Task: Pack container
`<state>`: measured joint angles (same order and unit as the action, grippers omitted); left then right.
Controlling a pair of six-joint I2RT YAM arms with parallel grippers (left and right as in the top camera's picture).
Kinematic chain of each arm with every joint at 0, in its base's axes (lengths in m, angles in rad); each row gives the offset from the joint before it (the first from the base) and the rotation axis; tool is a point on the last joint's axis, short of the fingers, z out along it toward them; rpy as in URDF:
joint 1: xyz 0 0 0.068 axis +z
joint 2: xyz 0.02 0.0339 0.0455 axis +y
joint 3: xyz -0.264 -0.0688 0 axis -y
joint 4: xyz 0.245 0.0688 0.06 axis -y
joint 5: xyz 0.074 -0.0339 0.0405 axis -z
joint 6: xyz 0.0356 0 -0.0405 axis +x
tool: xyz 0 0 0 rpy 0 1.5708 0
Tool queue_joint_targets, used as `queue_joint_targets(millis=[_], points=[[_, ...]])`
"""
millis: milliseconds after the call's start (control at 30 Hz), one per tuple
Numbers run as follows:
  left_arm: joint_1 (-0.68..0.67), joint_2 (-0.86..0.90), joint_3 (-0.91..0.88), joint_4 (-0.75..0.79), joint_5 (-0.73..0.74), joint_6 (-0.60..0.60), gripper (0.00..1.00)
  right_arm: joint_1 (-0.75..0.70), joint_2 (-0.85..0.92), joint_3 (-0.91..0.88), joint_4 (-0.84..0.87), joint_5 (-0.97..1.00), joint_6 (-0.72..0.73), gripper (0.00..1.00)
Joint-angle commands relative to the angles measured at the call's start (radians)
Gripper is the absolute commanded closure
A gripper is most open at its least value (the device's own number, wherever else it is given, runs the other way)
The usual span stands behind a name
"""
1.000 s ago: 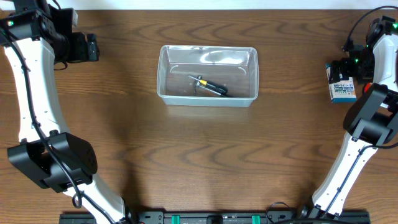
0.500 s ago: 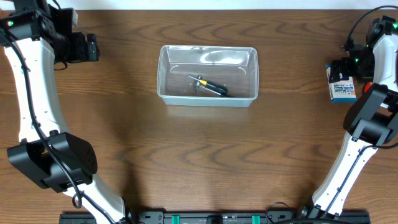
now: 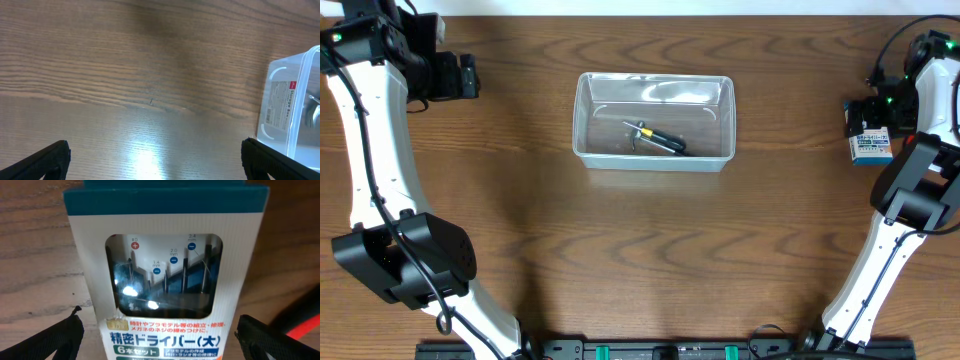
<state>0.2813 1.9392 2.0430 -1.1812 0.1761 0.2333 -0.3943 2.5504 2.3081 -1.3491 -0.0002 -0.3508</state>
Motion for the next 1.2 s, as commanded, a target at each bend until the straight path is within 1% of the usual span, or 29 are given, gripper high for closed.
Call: queue_joint_targets(millis=[0,267,700,967,1100,1167], points=[[0.003,-0.003,0.001,-0.003,-0.008,0.006,0.02,0.009,0.027,-0.006,0.003,-0.003,0.005,0.01],[0.003,-0.003,0.001,-0.003,-0.009,0.006,0.02,0.008,0.035,-0.006,0.011,0.030,0.002,0.01],[0.003,-0.003,0.001,-0.003,-0.009,0.006,0.02,0.005,0.036,-0.006,0.011,0.031,-0.018,0.01],[0.003,-0.003,0.001,-0.003,-0.008,0.006,0.02,0.006,0.036,-0.006,0.011,0.031,-0.017,0.09],[0.003,-0.003,0.001,-0.003,-0.009,0.006,0.02,0.007,0.036,-0.006,0.011,0.030,-0.017,0.15],[0.003,-0.003,0.001,-0.003,-0.008,0.006,0.02,0.009,0.036,-0.006,0.011,0.031,-0.017,0.16]])
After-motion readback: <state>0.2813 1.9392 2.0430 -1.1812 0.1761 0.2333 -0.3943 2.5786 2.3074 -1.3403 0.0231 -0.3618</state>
